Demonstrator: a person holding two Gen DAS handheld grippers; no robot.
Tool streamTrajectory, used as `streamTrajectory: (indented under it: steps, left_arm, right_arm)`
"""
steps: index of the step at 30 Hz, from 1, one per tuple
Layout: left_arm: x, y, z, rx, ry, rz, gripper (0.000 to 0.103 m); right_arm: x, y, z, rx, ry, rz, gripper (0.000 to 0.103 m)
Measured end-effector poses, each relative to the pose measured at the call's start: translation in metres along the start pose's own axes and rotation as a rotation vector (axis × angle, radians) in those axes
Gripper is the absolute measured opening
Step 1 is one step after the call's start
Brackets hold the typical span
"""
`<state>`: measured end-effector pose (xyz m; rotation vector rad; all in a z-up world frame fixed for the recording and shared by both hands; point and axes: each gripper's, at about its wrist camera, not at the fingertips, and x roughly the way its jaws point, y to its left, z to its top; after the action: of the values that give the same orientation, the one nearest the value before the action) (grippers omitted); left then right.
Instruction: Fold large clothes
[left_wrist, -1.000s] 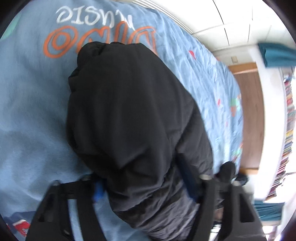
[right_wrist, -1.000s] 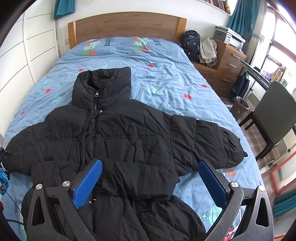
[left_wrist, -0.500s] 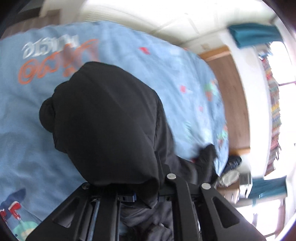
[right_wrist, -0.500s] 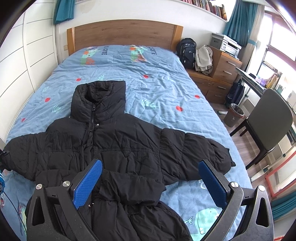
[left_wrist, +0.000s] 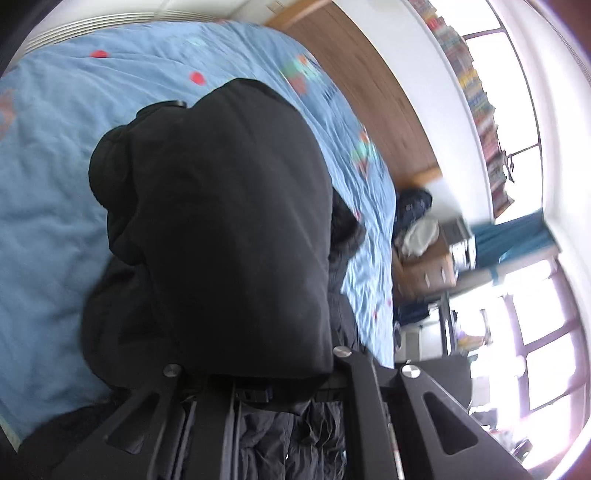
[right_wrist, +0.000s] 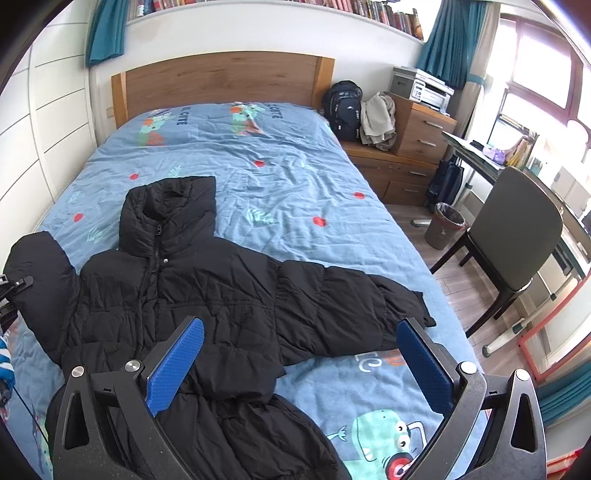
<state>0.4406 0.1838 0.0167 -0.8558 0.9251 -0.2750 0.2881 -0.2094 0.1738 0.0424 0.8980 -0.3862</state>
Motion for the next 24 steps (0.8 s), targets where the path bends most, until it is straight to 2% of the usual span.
streamTrajectory:
  steps: [5,14,24]
  left_arm:
    - [0.041,-0.025,-0.040,0.074,0.087,0.045,0.011]
    - [0.094,-0.041,-0.102,0.215,0.189,0.203,0.016]
    - [0.120,-0.038,-0.126,0.248,0.271,0.230,0.031]
  right_arm:
    - [0.007,-0.016,-0.009,0.018,0.023,-0.011,0.102]
    - [0.014,-0.031,-0.025,0.037,0.057,-0.014,0.102]
    - [0.015,-0.041,-0.034,0.052,0.077,-0.020,0.102]
